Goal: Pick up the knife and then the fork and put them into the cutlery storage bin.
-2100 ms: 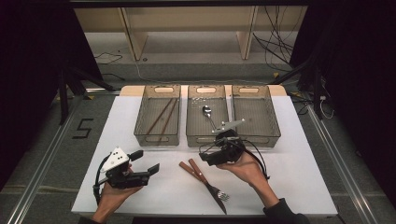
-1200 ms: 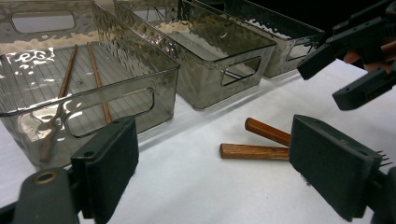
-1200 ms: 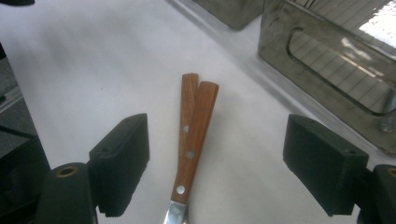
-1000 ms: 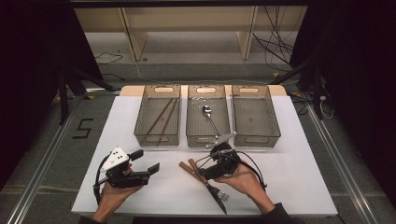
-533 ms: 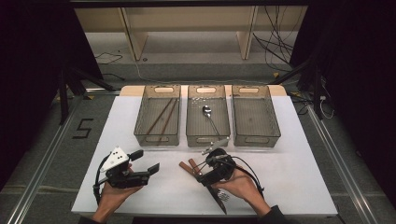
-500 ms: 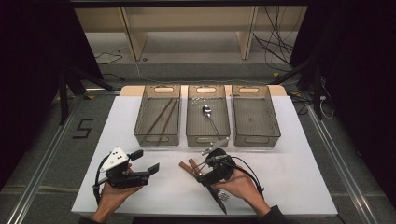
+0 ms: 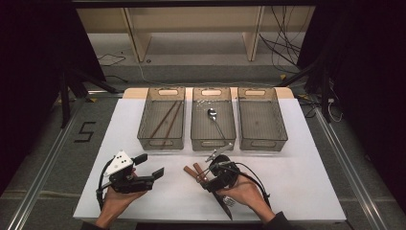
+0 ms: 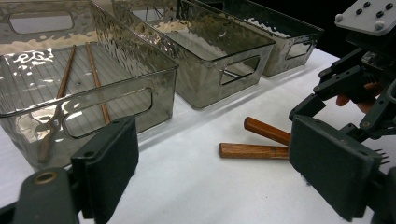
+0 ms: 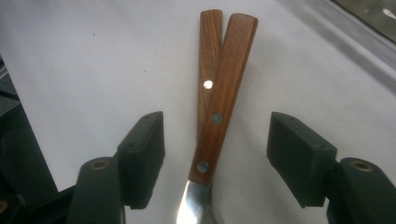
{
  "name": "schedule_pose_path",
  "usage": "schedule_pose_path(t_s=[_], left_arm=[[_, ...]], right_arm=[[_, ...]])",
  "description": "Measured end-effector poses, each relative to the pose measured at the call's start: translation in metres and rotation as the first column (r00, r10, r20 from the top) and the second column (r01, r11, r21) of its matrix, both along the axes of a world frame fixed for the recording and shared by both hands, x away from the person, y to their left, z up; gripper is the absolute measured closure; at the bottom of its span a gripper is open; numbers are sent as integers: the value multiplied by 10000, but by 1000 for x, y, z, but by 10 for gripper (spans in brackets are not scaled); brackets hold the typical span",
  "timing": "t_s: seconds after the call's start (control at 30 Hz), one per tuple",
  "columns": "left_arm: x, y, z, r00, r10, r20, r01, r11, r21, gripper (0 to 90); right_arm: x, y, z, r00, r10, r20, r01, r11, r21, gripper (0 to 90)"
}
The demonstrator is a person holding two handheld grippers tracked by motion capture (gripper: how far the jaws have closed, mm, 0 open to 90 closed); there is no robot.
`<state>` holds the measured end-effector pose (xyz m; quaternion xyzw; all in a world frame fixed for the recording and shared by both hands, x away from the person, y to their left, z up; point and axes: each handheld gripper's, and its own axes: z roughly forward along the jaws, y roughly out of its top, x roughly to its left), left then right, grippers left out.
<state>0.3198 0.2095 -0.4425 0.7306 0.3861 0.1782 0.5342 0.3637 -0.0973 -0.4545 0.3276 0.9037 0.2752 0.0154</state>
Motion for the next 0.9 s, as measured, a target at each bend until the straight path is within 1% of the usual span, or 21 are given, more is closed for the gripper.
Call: schedule_pose_path(t_s=[0.07,0.23,0.37,0.47,0.6,0.7,0.9], left_arm=[[0,0,0,10000,-12,2,12,10000,22,158],[-1,1,0,10000,-19,36,19,10000,14,158],[-1,2,0,10000,0,32,0,10000,9,158],[-2,2,0,10000,-11,45,11,10000,2,159],[-2,2,0,10000,-11,25,11,10000,1,159],[-1,2,0,10000,-6,31,6,10000,9,159],[-1,1,0,10000,-1,38,1,10000,3,158]], right_arm=[[0,1,-1,10000,-12,7,12,10000,-47,402],[-1,3,-4,9999,14,-160,-17,9998,-179,451],[-2,6,-8,9995,122,-304,-135,9990,-419,492],[-3,8,-10,9994,147,-310,-165,9982,-582,538],[-3,7,-11,9990,173,-407,-200,9976,-666,585],[-3,7,-13,9987,151,-486,-186,9972,-727,597],[-3,6,-13,9990,121,-432,-154,9969,-773,664]])
